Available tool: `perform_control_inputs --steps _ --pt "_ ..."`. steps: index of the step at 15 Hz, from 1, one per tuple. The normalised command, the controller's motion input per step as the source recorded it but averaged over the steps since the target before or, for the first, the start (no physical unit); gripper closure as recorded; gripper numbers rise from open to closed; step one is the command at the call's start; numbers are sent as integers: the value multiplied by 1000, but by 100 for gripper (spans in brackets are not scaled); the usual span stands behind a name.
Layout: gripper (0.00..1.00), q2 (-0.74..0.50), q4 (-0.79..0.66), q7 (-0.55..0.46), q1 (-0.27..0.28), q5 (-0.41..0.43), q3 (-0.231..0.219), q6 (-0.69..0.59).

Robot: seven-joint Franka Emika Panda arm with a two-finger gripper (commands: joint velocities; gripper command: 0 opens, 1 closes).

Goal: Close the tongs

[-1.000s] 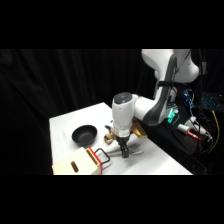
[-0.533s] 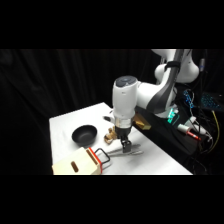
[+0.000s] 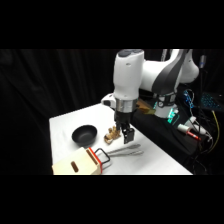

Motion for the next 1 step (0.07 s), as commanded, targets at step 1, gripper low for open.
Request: perform_control_inputs --steps 1 --pt "0 -205 24 -330 -213 83 192 -164"
